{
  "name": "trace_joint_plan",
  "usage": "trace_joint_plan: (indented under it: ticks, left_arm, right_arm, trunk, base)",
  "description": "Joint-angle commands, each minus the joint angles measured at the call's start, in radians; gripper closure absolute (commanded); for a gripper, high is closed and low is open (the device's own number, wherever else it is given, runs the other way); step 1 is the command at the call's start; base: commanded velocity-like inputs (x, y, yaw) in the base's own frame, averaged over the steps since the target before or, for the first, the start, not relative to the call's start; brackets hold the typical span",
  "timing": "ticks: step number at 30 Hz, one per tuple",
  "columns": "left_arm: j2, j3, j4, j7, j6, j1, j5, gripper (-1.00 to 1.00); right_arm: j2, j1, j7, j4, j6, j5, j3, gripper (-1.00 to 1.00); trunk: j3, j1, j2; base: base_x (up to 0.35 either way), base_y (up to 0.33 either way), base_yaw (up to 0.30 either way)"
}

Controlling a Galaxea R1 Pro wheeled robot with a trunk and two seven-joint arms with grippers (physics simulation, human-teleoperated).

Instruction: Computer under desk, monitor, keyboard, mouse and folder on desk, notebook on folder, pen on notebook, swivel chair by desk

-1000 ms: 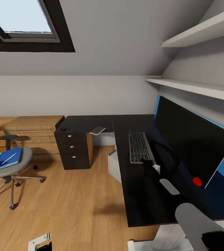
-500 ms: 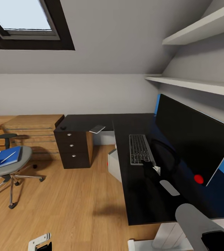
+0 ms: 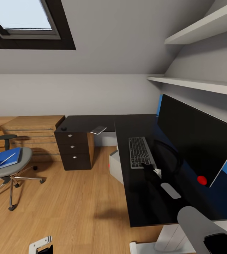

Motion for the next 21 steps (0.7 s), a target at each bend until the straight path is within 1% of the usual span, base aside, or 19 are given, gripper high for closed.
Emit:
trace_joint_plan:
  ticks: [1,3,5,8,11,15,19,21]
  left_arm:
    - [-0.001,0.002,-0.002,0.001,0.006,0.0,-0.003,-1.0]
    - [-0.001,0.002,-0.002,0.001,0.006,0.0,-0.003,-1.0]
    - [-0.001,0.002,-0.002,0.001,0.006,0.0,-0.003,-1.0]
    - [-0.001,0.002,-0.001,0.001,0.005,0.0,-0.003,-1.0]
    - [-0.001,0.002,-0.001,0.001,0.006,0.0,-0.003,-1.0]
    - [0.0,0.003,-0.001,0.001,0.006,0.0,-0.003,-1.0]
    - [0.0,0.003,-0.001,0.001,0.006,0.0,-0.002,-1.0]
    - [0.0,0.003,-0.001,0.001,0.006,0.0,-0.002,-1.0]
  right_arm:
    - [-0.001,-0.001,0.005,0.001,0.002,-0.011,0.008,1.0]
    - [-0.001,-0.001,0.005,0.0,0.002,-0.011,0.019,1.0]
    - [-0.001,-0.001,0.006,0.0,0.002,-0.011,0.053,1.0]
    - [-0.002,-0.001,0.006,0.0,0.002,-0.011,0.072,1.0]
    - [-0.002,-0.001,0.006,0.0,0.002,-0.01,0.078,1.0]
    - [-0.003,-0.001,0.007,0.001,0.002,-0.011,0.08,1.0]
    - [-0.004,-0.001,0.008,0.002,0.001,-0.011,0.081,1.0]
    - [-0.004,-0.001,0.008,0.002,0.001,-0.011,0.081,1.0]
  trunk:
    - [-0.001,0.0,-0.001]
    - [-0.001,0.0,-0.001]
    - [-0.001,0.0,-0.001]
    - [-0.001,0.0,-0.001]
    - [-0.001,0.0,-0.001]
    - [-0.001,0.0,-0.001]
    - [-0.001,0.0,-0.001]
    - [-0.001,0.0,-0.001]
  base:
    - [0.0,0.0,0.0]
    - [0.0,0.0,0.0]
    - [0.0,0.0,0.0]
    - [0.0,0.0,0.0]
    - [-0.01,0.0,0.0]
    - [-0.118,0.0,0.0]
    - [-0.045,-0.005,0.0]
    - [-0.064,-0.113,0.0]
